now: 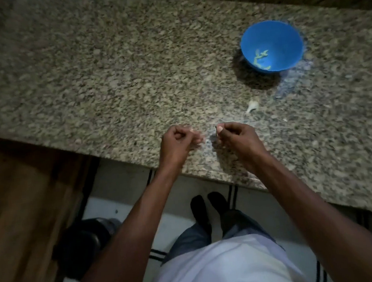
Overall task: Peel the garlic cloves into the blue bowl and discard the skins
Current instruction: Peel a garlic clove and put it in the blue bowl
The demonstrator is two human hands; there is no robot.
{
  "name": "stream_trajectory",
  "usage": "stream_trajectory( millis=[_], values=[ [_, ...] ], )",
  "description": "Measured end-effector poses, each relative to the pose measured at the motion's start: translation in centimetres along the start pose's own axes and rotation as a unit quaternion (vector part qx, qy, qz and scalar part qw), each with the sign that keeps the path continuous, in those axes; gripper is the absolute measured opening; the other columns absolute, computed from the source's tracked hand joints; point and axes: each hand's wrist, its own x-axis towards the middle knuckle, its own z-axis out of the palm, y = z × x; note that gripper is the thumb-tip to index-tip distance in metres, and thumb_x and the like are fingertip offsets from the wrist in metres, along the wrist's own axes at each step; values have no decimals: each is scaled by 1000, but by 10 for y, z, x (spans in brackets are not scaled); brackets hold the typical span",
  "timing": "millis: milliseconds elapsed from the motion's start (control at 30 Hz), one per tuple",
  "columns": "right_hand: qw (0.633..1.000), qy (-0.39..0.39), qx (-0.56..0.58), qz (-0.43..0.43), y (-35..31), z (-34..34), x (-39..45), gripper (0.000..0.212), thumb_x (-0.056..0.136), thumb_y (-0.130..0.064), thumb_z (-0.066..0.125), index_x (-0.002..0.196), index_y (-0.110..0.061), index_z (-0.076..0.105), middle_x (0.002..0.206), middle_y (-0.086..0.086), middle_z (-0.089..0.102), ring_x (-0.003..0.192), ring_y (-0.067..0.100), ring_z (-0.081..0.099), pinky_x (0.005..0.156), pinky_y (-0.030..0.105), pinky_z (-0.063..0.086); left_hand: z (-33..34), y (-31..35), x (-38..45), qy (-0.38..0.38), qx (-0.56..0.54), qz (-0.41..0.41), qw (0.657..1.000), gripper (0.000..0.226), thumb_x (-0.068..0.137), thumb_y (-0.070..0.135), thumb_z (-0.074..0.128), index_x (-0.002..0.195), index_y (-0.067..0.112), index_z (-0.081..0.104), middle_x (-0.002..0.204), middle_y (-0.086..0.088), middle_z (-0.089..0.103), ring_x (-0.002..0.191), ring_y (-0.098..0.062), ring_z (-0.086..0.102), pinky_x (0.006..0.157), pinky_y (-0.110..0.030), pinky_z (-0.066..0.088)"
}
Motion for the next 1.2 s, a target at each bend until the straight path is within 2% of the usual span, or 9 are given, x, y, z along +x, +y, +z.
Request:
stream_trajectory(
  millis=[167, 267, 367, 533, 633, 767, 833, 1033, 1200],
  values=[
    [979, -182, 78, 44, -40, 72, 1, 10, 103, -8, 62, 105, -1, 69, 92, 11, 70, 83, 15, 71, 77, 22, 60, -49, 9, -16, 150, -199, -57, 967, 17, 88, -1, 78, 85, 4, 62, 103, -26, 75, 92, -32, 76, 73, -29, 60],
    [963, -263, 53, 36, -47, 131, -4, 9, 102, -2, 61, 98, -3, 70, 85, 7, 70, 80, 12, 72, 79, 20, 60, -101, 4, -44, 223, -250, -32, 942, 16, 87, -6, 75, 86, 4, 63, 94, -19, 77, 84, -25, 77, 72, -27, 62],
    [941, -334, 26, 43, -43, 199, -26, 11, 101, 2, 61, 97, -2, 70, 79, 4, 71, 73, 9, 70, 75, 18, 59, -163, -9, -84, 282, -295, -9, 913, 20, 87, -8, 75, 102, 5, 68, 91, -15, 77, 79, -22, 77, 76, -27, 62],
    [894, -438, -54, 83, 10, 307, -80, 12, 98, 2, 65, 98, -6, 73, 80, 3, 78, 77, 9, 75, 74, 17, 59, -260, -62, -145, 386, -335, -8, 859, 17, 94, -6, 67, 110, -5, 71, 86, -12, 79, 78, -19, 78, 72, -20, 59],
    [880, -456, -89, 101, 49, 365, -115, 13, 97, 3, 65, 94, -6, 73, 77, 0, 78, 78, 10, 75, 74, 18, 59, -314, -96, -180, 443, -347, -23, 826, 22, 94, -5, 68, 114, -13, 69, 99, -21, 76, 79, -20, 78, 72, -20, 59],
    [864, -476, -126, 108, 97, 425, -154, 9, 98, 5, 63, 97, -1, 70, 75, -1, 77, 74, 8, 75, 73, 18, 59, -369, -139, -221, 476, -367, -29, 798, 9, 92, -6, 70, 98, -1, 75, 86, -10, 79, 82, -21, 78, 77, -22, 61],
    [857, -486, -136, 108, 117, 452, -167, 9, 99, 5, 61, 100, 0, 68, 76, 0, 77, 74, 9, 74, 74, 18, 59, -392, -157, -237, 479, -374, -23, 794, 11, 90, -6, 71, 95, 2, 75, 88, -11, 79, 85, -24, 78, 79, -24, 61],
    [840, -499, -177, 121, 159, 513, -193, 10, 100, 1, 62, 100, -4, 70, 82, 6, 75, 76, 14, 72, 85, 29, 61, -445, -213, -263, 515, -404, -47, 754, 28, 88, 0, 76, 116, -5, 72, 108, -19, 76, 97, -30, 77, 85, -27, 62],
    [821, -511, -225, 116, 197, 554, -204, 11, 100, -1, 62, 106, -3, 72, 91, 9, 74, 83, 17, 72, 88, 33, 61, -478, -251, -274, 542, -413, -49, 730, 24, 88, -1, 75, 112, -3, 72, 106, -20, 77, 97, -30, 77, 83, -27, 62]
  ],
)
